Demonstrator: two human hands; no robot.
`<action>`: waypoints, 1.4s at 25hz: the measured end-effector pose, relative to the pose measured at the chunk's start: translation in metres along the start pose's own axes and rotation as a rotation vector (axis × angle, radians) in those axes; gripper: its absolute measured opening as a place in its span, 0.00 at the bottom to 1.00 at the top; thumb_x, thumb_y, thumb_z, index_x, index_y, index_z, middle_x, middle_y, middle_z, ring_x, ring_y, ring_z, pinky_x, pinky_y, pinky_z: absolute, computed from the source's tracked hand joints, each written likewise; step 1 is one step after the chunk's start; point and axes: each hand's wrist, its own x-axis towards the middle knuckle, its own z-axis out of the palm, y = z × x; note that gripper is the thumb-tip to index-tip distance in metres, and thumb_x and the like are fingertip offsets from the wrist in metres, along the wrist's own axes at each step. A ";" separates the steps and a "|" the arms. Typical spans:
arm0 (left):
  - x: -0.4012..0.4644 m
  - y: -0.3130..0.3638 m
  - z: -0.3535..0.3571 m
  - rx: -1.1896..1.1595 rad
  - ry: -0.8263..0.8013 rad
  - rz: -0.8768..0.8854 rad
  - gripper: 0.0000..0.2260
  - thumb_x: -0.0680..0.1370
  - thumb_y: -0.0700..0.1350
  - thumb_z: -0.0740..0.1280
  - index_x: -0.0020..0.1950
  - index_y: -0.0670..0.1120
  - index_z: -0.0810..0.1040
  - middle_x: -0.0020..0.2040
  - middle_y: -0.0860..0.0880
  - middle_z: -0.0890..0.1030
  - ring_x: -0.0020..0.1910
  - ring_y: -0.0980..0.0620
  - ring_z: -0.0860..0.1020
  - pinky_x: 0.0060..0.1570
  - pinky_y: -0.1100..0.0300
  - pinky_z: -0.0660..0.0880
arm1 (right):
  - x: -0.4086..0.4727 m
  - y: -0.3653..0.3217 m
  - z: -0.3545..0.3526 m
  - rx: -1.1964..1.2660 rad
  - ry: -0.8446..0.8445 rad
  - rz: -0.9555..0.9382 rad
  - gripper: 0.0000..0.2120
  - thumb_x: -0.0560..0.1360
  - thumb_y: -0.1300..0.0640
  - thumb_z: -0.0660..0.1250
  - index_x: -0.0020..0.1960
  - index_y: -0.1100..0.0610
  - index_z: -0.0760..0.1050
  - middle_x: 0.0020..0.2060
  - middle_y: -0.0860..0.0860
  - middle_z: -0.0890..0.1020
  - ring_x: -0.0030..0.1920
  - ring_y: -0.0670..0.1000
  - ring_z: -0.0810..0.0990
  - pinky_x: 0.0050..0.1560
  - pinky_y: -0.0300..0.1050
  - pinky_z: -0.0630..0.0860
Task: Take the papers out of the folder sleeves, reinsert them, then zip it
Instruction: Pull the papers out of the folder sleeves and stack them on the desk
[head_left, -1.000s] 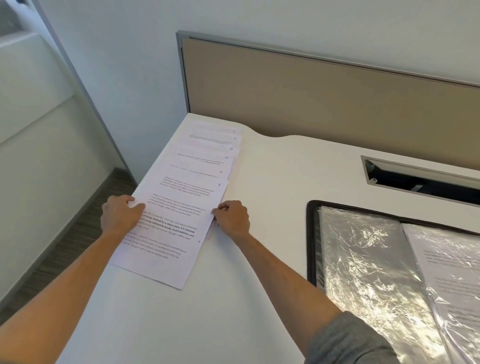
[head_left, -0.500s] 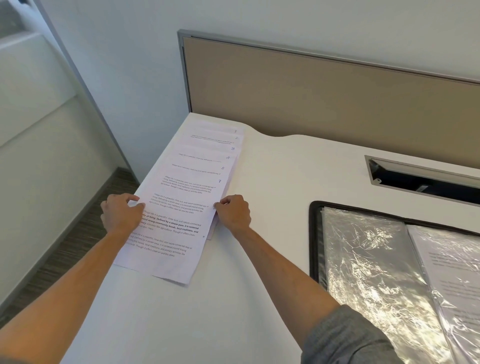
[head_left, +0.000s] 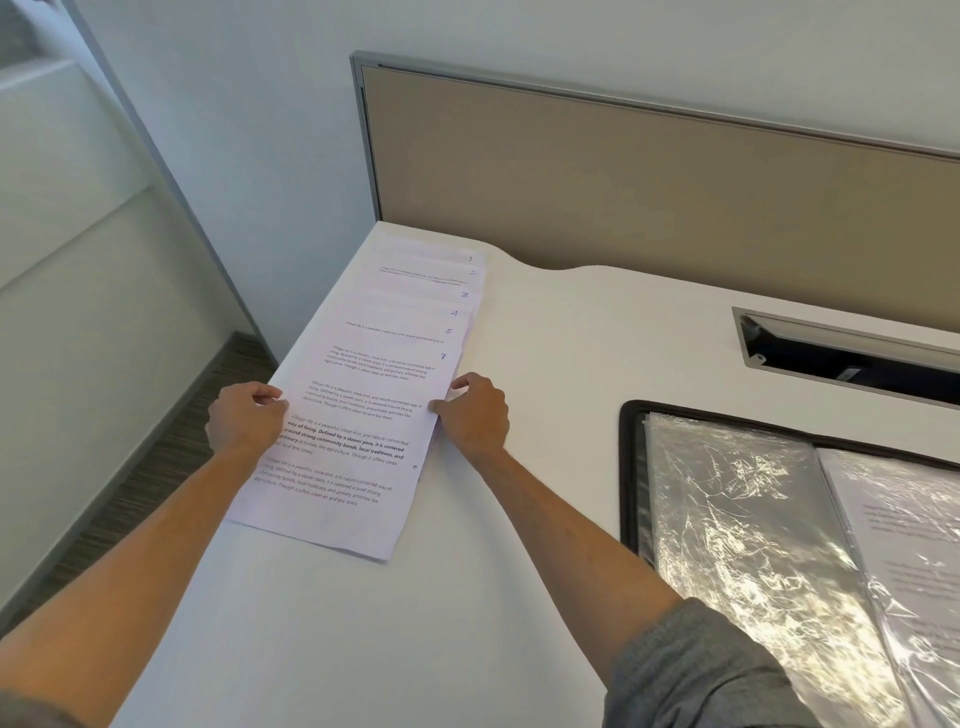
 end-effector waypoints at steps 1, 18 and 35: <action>-0.001 -0.001 0.000 0.000 -0.003 0.002 0.07 0.75 0.41 0.71 0.52 0.44 0.83 0.47 0.46 0.83 0.46 0.46 0.79 0.55 0.47 0.77 | 0.000 0.001 0.001 -0.003 0.003 -0.009 0.19 0.68 0.52 0.75 0.57 0.52 0.74 0.50 0.50 0.83 0.52 0.54 0.80 0.50 0.46 0.75; -0.032 0.010 -0.003 0.104 0.061 0.236 0.15 0.76 0.49 0.71 0.59 0.44 0.79 0.58 0.42 0.80 0.59 0.41 0.76 0.63 0.37 0.70 | -0.030 0.022 -0.032 0.035 0.004 -0.181 0.15 0.75 0.47 0.69 0.59 0.51 0.75 0.42 0.42 0.80 0.47 0.49 0.81 0.49 0.45 0.75; -0.304 0.153 0.138 -0.063 -0.332 0.882 0.13 0.76 0.50 0.65 0.56 0.46 0.80 0.54 0.50 0.80 0.57 0.48 0.75 0.56 0.57 0.64 | -0.117 0.207 -0.271 -0.189 0.268 -0.160 0.12 0.75 0.47 0.68 0.57 0.49 0.79 0.50 0.42 0.82 0.49 0.42 0.79 0.54 0.43 0.77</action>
